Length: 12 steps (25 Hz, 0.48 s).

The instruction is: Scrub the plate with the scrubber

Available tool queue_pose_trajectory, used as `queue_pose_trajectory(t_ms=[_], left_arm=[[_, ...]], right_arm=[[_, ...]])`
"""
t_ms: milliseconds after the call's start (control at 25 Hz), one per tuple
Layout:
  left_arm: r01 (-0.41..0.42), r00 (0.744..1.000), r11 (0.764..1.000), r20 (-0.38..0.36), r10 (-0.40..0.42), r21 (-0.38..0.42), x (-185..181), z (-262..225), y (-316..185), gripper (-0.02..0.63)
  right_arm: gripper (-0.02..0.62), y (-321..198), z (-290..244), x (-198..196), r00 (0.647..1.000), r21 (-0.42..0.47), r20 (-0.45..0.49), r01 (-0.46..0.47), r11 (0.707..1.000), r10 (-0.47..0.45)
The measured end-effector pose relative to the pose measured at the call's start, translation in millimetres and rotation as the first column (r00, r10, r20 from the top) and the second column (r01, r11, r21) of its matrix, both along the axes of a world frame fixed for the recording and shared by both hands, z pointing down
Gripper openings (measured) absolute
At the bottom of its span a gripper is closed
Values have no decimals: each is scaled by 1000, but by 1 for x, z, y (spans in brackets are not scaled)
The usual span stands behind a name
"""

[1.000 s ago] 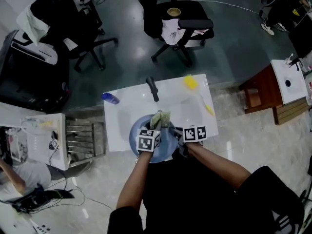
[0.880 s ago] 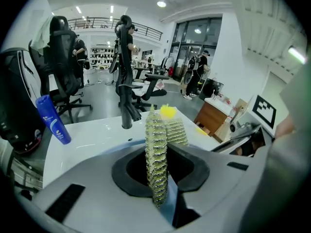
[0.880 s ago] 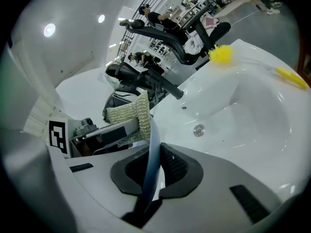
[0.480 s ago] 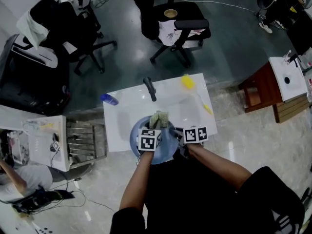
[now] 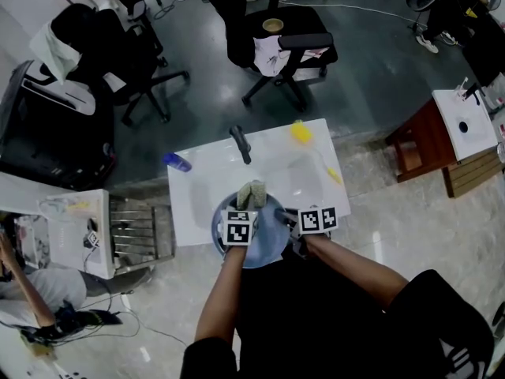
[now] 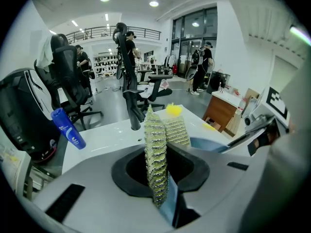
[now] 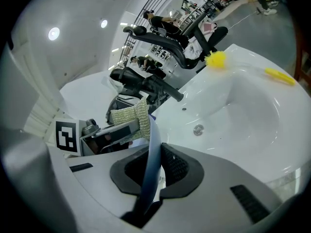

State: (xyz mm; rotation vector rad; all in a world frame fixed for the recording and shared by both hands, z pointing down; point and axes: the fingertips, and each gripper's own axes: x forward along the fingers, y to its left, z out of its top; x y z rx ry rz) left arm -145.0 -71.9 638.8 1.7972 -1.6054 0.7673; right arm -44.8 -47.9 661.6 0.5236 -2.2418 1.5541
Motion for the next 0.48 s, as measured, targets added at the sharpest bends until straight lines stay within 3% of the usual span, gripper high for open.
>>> queue_pose_trajectory(t_ms=[480], left_arm=[[-50,992,998,118,52,-26,-11,4,12,60]], right_arm=[[25,5,5,8,1000,-20,8,-15,1000,15]])
